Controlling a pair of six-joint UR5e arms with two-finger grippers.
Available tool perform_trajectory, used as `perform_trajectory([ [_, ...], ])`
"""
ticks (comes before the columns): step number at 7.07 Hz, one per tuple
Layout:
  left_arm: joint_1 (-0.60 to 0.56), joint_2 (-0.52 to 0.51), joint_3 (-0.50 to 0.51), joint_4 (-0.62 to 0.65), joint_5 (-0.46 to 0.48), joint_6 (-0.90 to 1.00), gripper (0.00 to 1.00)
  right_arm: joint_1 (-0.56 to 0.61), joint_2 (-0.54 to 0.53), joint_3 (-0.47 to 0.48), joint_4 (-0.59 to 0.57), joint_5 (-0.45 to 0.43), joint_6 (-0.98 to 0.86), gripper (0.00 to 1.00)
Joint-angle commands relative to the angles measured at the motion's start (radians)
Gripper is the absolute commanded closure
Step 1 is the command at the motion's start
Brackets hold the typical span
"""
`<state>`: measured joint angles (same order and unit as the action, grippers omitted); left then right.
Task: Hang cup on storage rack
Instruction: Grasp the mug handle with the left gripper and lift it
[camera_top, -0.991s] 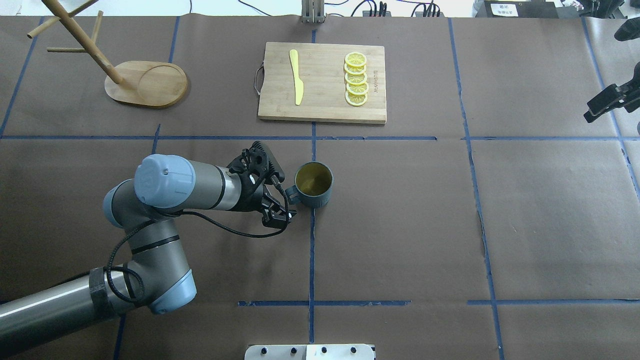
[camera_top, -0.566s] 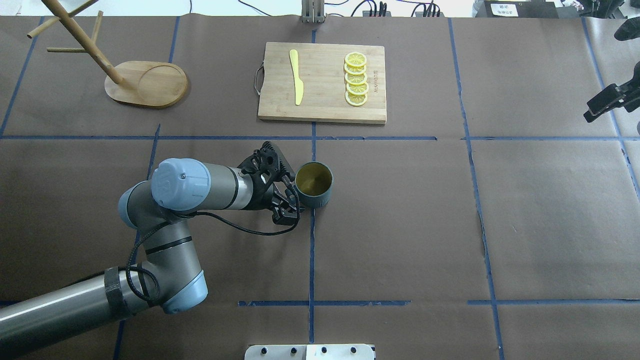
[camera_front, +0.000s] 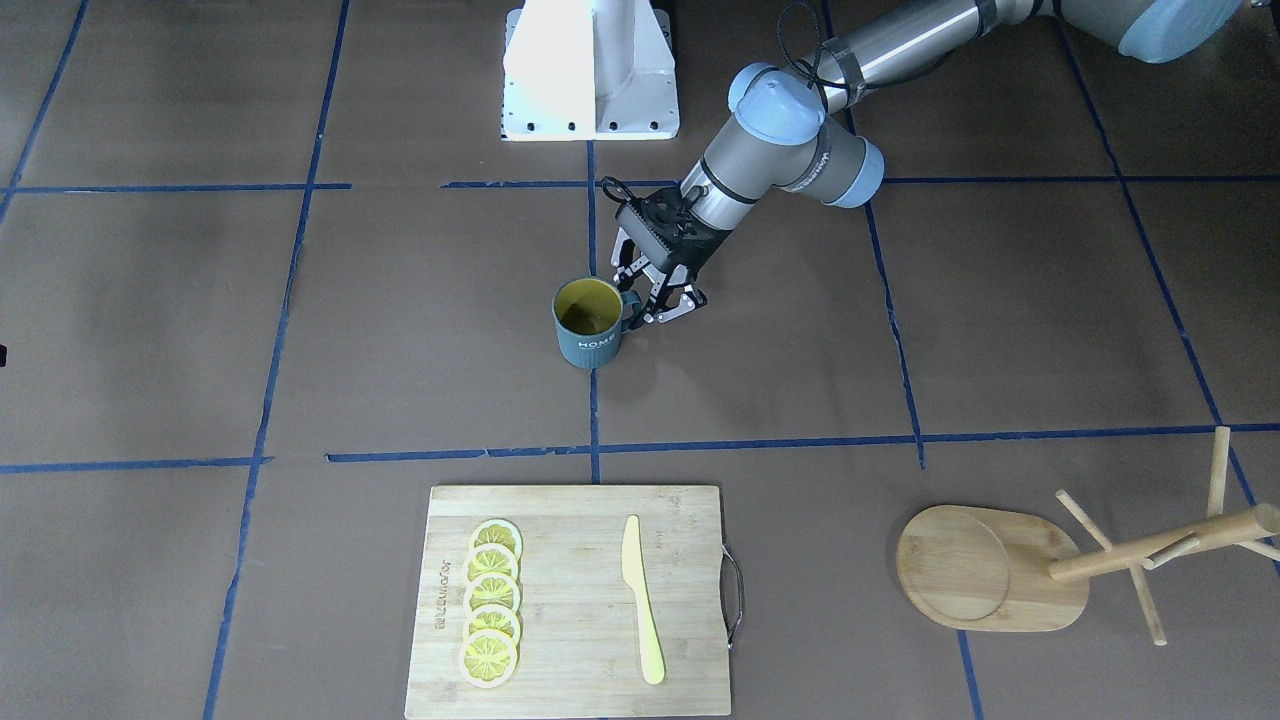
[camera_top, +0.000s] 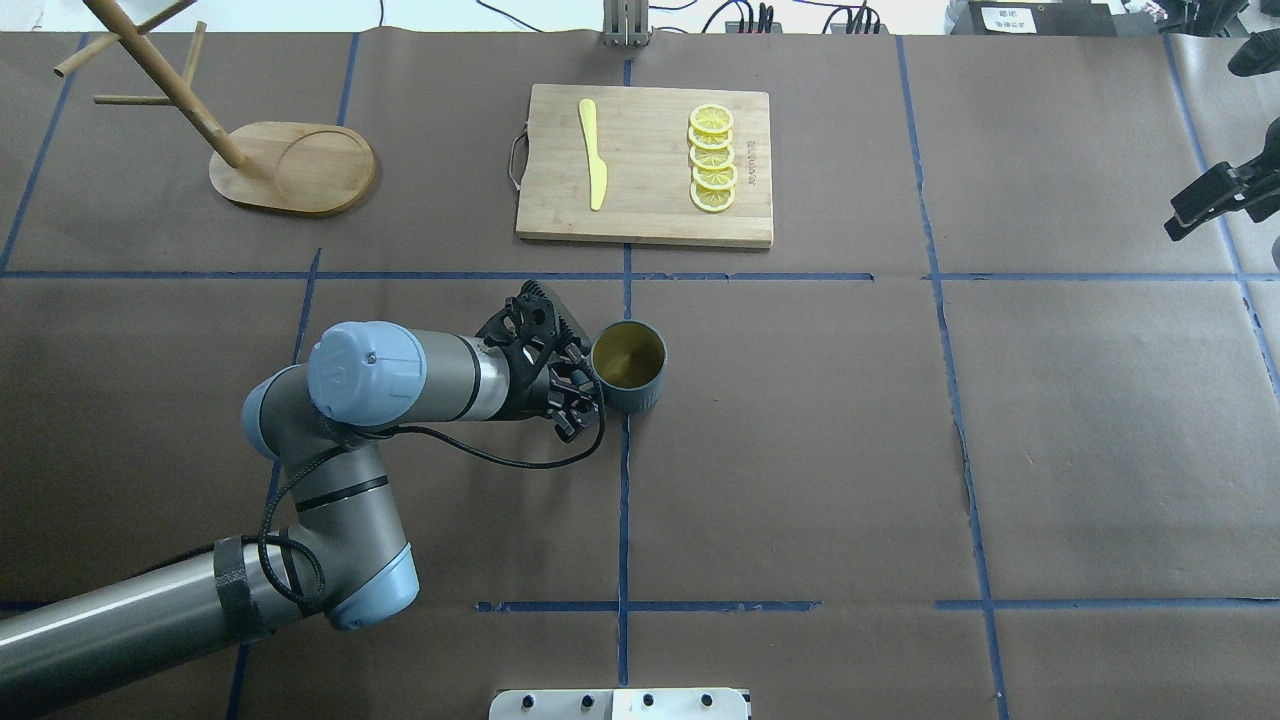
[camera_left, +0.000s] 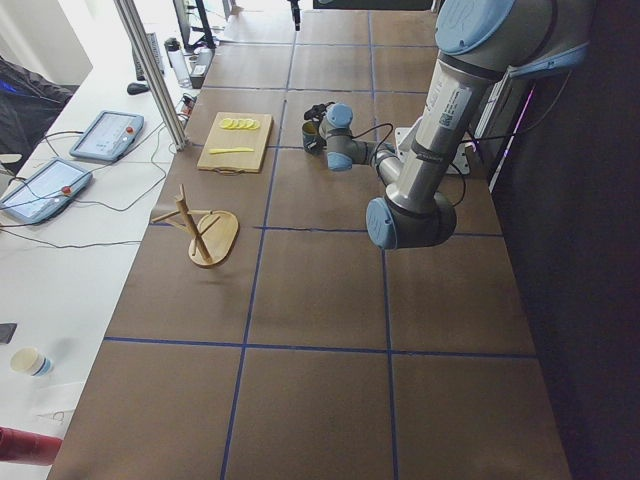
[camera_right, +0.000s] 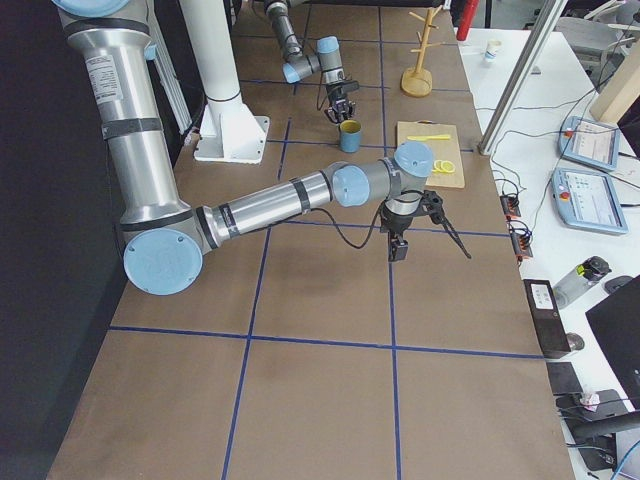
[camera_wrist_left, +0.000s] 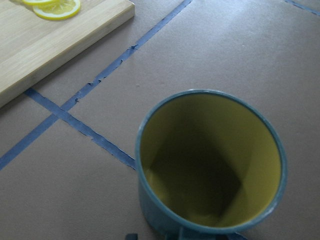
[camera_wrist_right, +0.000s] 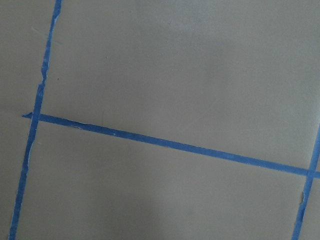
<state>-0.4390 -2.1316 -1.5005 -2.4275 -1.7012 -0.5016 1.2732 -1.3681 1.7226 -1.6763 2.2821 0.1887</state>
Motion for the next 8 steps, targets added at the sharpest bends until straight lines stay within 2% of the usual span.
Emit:
perform_trajectory([
  [1,0.011,0.005,-0.048,0.002,0.028,-0.107,1.00,0.000,0.000,0.000,0.001,0.000,0.008,0.00],
  [3,-0.003,0.010,-0.108,0.013,0.029,-0.156,1.00,0.000,0.000,0.002,0.004,0.002,0.008,0.00],
  [6,-0.117,0.051,-0.191,0.021,0.014,-0.328,1.00,0.024,-0.005,0.005,0.006,0.065,0.008,0.00],
  [8,-0.243,0.082,-0.193,0.019,-0.108,-0.415,1.00,0.035,0.003,0.014,0.020,0.067,0.006,0.00],
])
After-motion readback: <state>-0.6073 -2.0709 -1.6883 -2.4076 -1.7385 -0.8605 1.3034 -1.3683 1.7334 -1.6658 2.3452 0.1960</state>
